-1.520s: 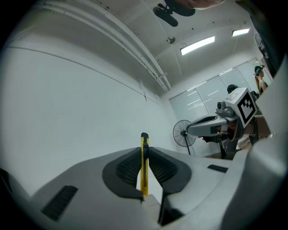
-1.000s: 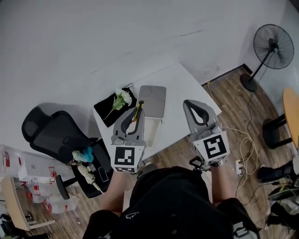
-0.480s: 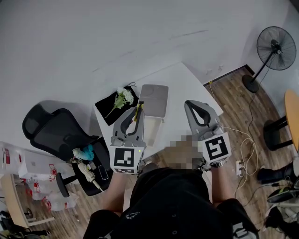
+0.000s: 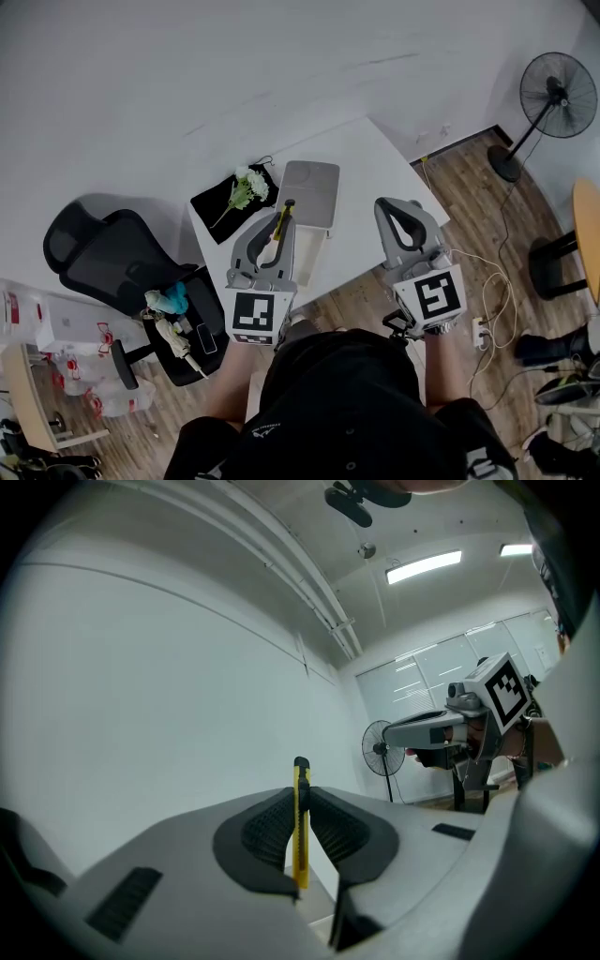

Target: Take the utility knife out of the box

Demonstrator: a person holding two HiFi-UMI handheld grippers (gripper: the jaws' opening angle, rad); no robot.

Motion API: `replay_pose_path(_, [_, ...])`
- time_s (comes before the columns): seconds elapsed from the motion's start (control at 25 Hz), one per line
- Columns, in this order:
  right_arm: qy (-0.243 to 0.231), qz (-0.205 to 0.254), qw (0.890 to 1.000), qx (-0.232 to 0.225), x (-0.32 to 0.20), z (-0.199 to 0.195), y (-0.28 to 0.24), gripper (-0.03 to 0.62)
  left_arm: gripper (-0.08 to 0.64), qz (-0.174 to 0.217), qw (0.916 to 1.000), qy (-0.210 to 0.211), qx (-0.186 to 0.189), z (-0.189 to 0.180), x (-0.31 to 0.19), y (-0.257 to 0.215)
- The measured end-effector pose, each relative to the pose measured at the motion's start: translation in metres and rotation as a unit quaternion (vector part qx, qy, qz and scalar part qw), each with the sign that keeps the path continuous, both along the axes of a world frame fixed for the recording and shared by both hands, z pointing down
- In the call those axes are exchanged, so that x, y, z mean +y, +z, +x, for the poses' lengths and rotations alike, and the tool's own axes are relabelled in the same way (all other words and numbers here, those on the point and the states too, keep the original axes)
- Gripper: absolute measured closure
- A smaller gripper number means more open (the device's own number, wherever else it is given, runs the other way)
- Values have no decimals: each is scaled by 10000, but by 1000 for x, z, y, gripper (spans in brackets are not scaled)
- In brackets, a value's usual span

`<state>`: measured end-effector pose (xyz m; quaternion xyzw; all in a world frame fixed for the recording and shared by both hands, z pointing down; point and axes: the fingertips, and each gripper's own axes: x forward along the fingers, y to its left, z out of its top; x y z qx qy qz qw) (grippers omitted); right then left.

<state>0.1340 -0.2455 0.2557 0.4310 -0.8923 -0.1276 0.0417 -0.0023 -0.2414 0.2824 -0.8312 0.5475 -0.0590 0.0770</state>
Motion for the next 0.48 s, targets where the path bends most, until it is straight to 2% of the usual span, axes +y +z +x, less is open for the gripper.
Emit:
replay_pose_path(0.12, [-7, 91, 9999, -112, 1, -1, -2, 588, 510, 11, 10000, -17, -15, -1, 2, 1])
replay_pose_path(0.48, [41, -12, 10000, 54, 1, -2, 3, 588, 509, -22, 10000, 6, 0, -3, 1, 3])
